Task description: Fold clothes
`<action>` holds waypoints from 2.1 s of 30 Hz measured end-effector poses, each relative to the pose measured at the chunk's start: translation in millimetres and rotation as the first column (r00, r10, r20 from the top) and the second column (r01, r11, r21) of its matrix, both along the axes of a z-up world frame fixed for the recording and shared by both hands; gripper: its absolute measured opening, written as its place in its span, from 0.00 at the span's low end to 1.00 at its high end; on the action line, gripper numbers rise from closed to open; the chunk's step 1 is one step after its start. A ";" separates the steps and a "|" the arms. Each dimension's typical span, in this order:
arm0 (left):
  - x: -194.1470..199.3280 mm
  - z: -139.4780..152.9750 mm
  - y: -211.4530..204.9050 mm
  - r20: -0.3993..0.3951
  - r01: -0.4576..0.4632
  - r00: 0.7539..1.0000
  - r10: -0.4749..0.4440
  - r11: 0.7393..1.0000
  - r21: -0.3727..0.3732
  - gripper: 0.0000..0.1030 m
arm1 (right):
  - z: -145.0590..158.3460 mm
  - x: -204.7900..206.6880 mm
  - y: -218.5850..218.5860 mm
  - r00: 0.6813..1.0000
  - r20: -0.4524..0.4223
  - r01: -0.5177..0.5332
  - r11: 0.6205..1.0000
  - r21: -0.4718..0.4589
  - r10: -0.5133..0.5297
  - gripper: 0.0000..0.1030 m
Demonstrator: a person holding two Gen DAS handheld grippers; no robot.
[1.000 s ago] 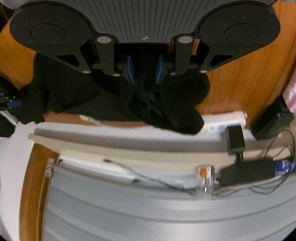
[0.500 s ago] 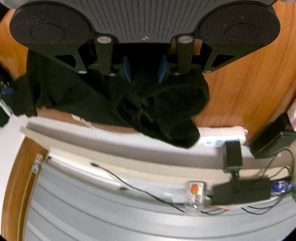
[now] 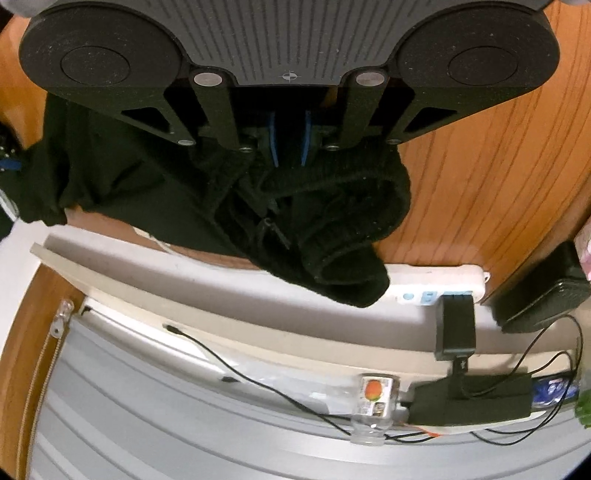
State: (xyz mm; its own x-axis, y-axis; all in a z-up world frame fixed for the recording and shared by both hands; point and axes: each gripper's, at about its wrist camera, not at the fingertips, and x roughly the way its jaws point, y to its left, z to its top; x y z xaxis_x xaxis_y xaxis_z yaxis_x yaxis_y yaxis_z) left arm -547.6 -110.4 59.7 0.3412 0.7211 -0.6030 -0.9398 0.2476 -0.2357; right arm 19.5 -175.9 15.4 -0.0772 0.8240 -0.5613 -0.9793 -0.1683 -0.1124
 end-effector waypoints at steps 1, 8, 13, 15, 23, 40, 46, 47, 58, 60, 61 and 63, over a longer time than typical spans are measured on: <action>0.2 0.5 0.2 0.011 0.003 1.000 -0.003 1.000 -0.003 0.19 | 0.0 0.2 0.0 1.000 0.000 0.000 1.000 -0.001 0.000 0.46; 1.6 -6.5 6.6 0.029 0.022 0.999 -0.021 0.999 -0.045 0.25 | 0.8 -0.4 0.9 1.000 0.008 0.006 1.000 0.001 -0.006 0.49; 0.5 -1.6 -7.9 -0.007 0.024 1.000 -0.024 0.999 -0.024 0.06 | 0.7 -2.0 0.7 1.000 0.024 0.009 1.000 0.007 -0.009 0.47; -3.8 8.6 -19.0 -0.022 0.016 1.000 -0.016 1.000 -0.002 0.04 | 0.8 -1.9 0.7 1.000 0.024 0.010 1.000 0.007 -0.011 0.47; -67.7 78.5 -89.5 -0.072 -0.068 0.995 0.073 0.995 0.077 0.03 | 1.7 -2.4 -1.6 0.999 0.036 0.020 1.000 0.020 -0.021 0.43; -82.7 56.3 -90.9 -0.073 -0.103 0.992 0.104 0.995 0.010 0.20 | 1.9 0.0 -1.9 0.999 0.032 0.025 1.000 0.009 -0.025 0.43; -34.9 53.0 -51.8 -0.065 -0.043 0.997 0.046 0.998 0.037 0.24 | 3.4 9.8 -0.2 0.999 -0.033 0.034 0.999 -0.005 -0.034 0.43; -24.7 51.3 -44.5 -0.065 -0.031 0.997 0.034 0.999 0.039 0.24 | 3.4 11.2 -0.3 0.998 -0.040 0.039 0.999 -0.007 -0.039 0.43; 121.4 30.6 31.7 -0.082 0.214 0.974 -0.210 0.976 0.042 0.24 | 24.5 43.4 -24.6 0.995 -0.073 0.065 0.997 0.041 -0.062 0.43; 151.6 26.2 43.8 -0.086 0.265 0.961 -0.261 0.964 0.031 0.24 | 32.4 57.5 -29.7 0.993 -0.086 0.089 0.995 0.056 -0.083 0.43; 167.1 23.3 49.5 -0.090 0.290 0.954 -0.286 0.957 0.026 0.24 | 33.7 67.1 -29.3 0.991 -0.088 0.108 0.993 0.057 -0.103 0.43; 196.0 18.4 58.4 -0.097 0.328 0.941 -0.325 0.944 0.018 0.24 | 35.9 83.6 -27.7 0.987 -0.085 0.143 0.988 0.056 -0.138 0.43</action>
State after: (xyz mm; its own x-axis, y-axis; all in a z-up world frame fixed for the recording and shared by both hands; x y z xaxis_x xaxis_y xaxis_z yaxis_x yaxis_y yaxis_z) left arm -351.6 -52.0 78.2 0.5057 0.5995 -0.6204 -0.8230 0.5509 -0.1385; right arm 103.0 -203.6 51.3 -0.0013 0.8629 -0.5054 -0.9990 -0.0237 -0.0379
